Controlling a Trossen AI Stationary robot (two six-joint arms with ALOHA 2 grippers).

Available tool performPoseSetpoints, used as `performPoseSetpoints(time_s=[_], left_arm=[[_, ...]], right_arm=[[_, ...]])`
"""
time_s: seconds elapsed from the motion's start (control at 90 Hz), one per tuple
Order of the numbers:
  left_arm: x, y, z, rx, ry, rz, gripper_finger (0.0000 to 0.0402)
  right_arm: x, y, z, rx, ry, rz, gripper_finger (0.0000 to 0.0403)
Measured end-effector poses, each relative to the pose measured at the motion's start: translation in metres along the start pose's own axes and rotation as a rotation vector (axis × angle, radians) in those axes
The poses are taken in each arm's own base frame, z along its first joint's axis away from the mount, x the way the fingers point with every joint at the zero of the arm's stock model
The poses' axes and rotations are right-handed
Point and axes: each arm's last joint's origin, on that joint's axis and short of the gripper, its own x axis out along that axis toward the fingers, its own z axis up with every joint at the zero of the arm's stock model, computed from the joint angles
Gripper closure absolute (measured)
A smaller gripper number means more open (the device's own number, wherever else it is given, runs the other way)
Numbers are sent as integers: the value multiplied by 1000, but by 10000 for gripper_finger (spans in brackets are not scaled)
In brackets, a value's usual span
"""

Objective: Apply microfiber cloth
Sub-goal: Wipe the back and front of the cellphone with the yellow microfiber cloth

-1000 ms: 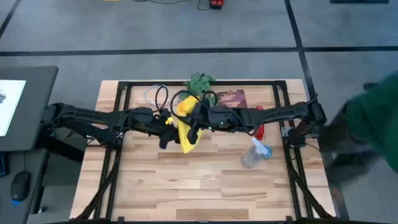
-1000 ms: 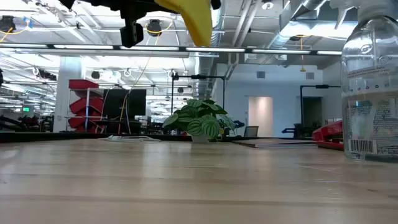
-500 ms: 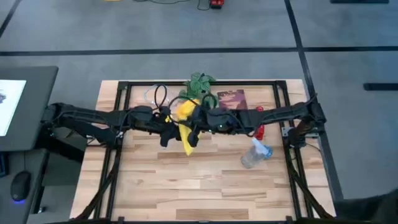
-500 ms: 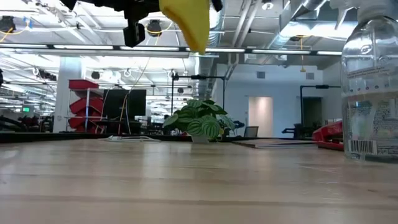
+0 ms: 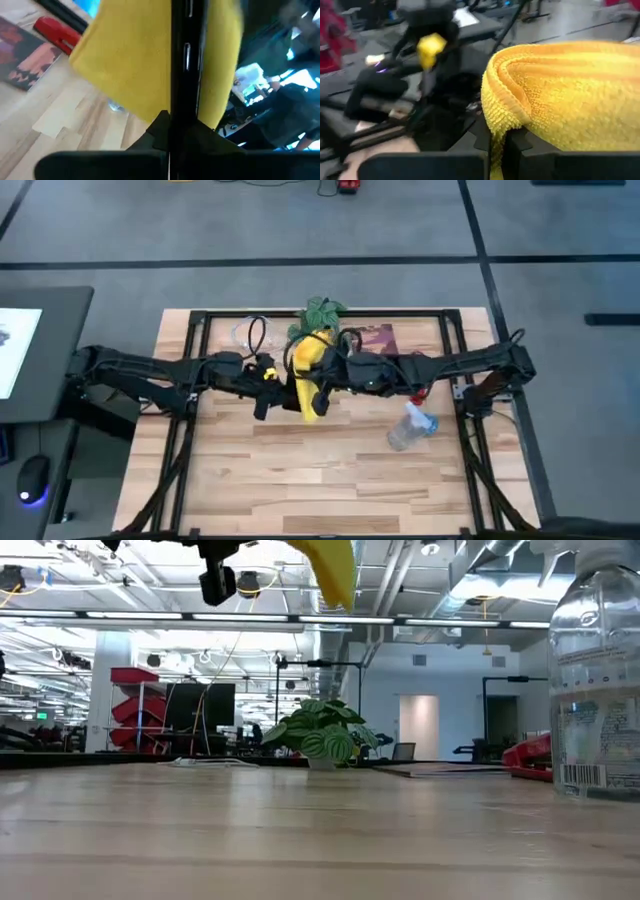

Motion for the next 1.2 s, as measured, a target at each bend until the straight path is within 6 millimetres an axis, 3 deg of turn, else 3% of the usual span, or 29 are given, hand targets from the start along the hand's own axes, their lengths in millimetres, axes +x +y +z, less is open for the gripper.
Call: performPoseSetpoints(time_s=[0.122, 0.333, 0.578, 0.933, 1.2], left_arm=[[0, -1, 2, 3, -23, -9, 397], [0, -2, -1, 0, -10, -4, 397], [0, -4, 0, -12, -18, -19, 397], [-1, -4, 13, -15, -127, -66, 397], [-1, -6, 16, -10, -123, -38, 397]], right_arm=[[11, 7, -12, -7, 27, 19, 403], [18, 1, -8, -9, -44, -60, 403], [-7, -6, 12, -39, -101, -175, 403], [-16, 27, -14, -42, 67, -16, 403], [-21, 27, -16, -75, 89, -46, 403]])
